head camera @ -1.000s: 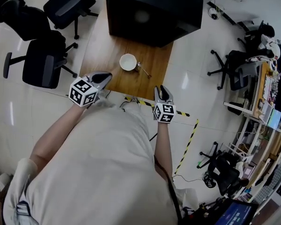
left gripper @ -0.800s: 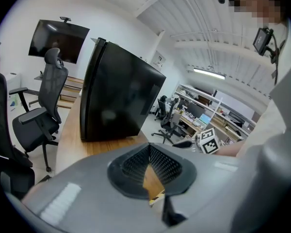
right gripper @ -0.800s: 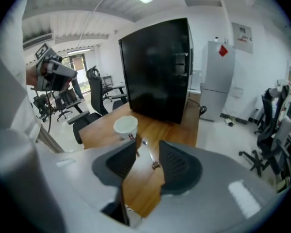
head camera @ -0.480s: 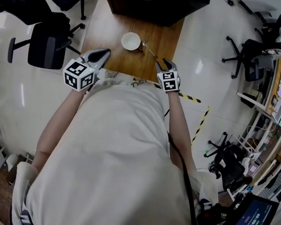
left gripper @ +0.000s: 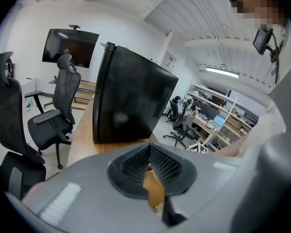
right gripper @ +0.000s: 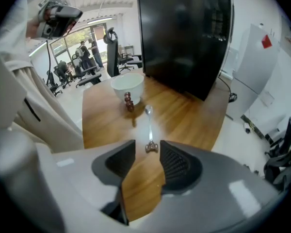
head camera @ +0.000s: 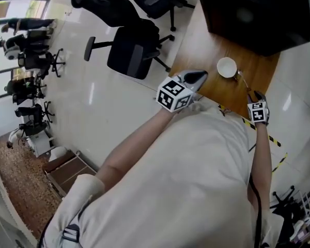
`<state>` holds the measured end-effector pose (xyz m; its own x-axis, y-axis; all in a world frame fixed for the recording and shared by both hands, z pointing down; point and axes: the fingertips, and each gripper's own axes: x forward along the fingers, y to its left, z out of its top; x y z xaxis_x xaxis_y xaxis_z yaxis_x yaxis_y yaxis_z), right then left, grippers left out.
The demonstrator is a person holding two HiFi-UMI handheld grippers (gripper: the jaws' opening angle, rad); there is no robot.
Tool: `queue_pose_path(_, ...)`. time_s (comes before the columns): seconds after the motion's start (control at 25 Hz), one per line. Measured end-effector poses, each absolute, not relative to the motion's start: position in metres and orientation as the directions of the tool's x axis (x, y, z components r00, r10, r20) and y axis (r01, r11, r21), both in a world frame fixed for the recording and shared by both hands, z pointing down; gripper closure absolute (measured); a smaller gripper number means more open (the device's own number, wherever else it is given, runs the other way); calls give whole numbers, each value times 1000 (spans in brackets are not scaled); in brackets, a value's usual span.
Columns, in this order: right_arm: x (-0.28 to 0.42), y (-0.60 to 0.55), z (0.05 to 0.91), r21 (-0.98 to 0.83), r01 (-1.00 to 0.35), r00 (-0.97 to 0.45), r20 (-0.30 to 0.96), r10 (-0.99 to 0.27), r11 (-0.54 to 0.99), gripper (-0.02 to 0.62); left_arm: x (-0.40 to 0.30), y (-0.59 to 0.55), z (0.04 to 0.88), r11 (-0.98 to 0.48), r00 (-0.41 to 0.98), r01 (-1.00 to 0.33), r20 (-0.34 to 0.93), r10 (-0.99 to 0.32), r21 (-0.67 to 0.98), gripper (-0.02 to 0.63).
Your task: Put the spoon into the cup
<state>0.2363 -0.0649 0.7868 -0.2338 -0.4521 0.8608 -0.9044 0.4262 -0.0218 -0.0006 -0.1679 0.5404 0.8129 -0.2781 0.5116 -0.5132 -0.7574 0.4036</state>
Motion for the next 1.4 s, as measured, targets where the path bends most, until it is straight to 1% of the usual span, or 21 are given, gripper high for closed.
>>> queue_pose_path(0.08, 216, -79, 793, -49, -907, -258, 850, -459, 418, 445, -16, -183, 528, -767, 802, -521, 522, -290, 374, 604)
queue_pose_path(0.16, 203, -87, 813, -69, -908, -266, 857, -441, 413, 445, -24, -188, 530, -767, 789, -530, 541, -291, 360, 604)
queue_pose_path(0.28, 211, -82, 835, -57, -907, -237, 889, -392, 418, 445, -18, -184, 544, -760, 780, -536, 558, -282, 366, 604)
queue_pose_path(0.48, 229, -85, 837, -3, -874, -209, 905, -370, 486, 445, -1, -178, 548, -759, 772, -550, 560, -302, 348, 604)
queue_pose_path(0.64, 230, -82, 849, -3, -856, -210, 915, -343, 517, 445, -1, -178, 543, -756, 765, -560, 563, -314, 339, 604)
queue_pose_path(0.92, 229, -92, 853, 20, -856, -199, 910, -364, 517, 445, -6, -176, 547, -732, 750, -591, 564, -345, 339, 604)
queue_pose_path(1.04, 229, -83, 864, 5, -861, -195, 920, -339, 508, 445, -10, -165, 550, -724, 743, -601, 571, -350, 338, 604)
queue_pose_path(1.2, 221, -71, 863, -21, -841, -221, 926, -306, 541, 466, -18, -157, 550, -707, 728, -621, 584, -359, 340, 604)
queue_pose_path(1.4, 220, -91, 855, 8, -835, -226, 907, -356, 550, 468, -20, -169, 550, -700, 729, -629, 570, -380, 338, 604)
